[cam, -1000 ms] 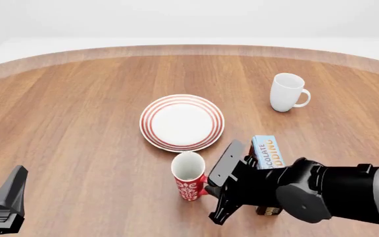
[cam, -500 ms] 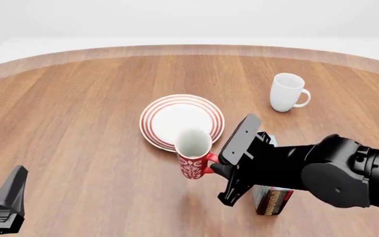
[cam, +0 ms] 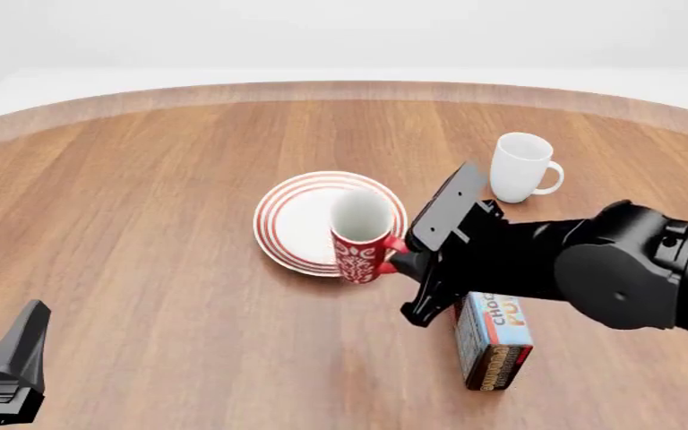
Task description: Pick up the red mug and put it on the plate
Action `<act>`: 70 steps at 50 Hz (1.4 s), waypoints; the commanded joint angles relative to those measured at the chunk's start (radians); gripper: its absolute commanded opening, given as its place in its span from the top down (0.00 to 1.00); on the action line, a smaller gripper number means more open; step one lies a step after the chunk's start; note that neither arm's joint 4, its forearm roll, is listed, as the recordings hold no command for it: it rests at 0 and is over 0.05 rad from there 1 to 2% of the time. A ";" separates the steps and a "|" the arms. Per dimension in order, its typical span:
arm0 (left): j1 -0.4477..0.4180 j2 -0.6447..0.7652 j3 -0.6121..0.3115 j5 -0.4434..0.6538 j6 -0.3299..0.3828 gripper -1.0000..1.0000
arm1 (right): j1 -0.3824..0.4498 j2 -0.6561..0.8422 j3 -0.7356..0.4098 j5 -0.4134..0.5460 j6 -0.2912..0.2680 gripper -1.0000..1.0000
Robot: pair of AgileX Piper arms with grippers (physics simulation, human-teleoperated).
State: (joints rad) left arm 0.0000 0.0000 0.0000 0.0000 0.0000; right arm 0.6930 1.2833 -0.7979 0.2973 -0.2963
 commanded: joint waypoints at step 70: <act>0.000 0.000 0.000 0.000 0.000 0.00 | -0.133 0.454 -0.345 -0.249 -0.073 1.00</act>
State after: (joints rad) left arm 0.0000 0.0000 0.0000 0.0000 0.0000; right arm 0.5476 1.6821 -1.1001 0.0675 -0.3732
